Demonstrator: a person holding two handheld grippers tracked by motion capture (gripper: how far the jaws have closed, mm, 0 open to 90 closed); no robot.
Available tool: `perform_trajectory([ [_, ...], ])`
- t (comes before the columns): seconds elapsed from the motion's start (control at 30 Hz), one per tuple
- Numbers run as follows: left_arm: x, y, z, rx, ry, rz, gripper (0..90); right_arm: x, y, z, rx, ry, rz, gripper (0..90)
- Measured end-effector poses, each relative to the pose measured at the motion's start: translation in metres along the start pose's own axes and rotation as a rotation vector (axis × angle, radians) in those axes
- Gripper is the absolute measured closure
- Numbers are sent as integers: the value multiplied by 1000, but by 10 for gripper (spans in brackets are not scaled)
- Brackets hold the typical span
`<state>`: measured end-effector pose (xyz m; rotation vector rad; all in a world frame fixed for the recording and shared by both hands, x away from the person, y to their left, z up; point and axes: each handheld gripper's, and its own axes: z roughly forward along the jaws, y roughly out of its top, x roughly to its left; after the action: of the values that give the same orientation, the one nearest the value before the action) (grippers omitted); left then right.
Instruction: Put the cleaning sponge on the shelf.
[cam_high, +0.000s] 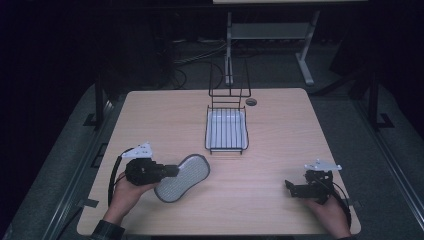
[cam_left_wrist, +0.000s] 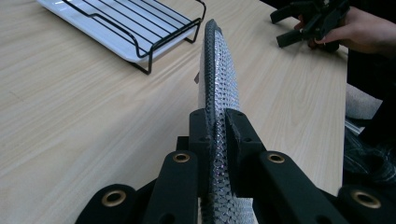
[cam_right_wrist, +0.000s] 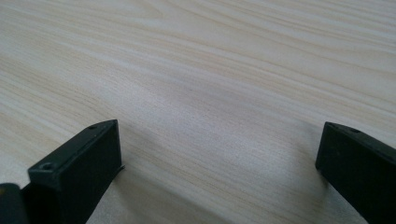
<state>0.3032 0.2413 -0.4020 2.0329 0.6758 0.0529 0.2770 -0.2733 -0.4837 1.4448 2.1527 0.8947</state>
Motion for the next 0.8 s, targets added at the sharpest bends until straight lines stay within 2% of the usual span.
perform_trajectory([
  [0.37,4,15,14,4,9,17,817,0,0,0,0,0,0,0],
  [0.77,15,36,24,-21,22,27,817,0,0,0,0,0,0,0],
  [0.8,16,38,24,-22,19,19,817,0,0,0,0,0,0,0],
])
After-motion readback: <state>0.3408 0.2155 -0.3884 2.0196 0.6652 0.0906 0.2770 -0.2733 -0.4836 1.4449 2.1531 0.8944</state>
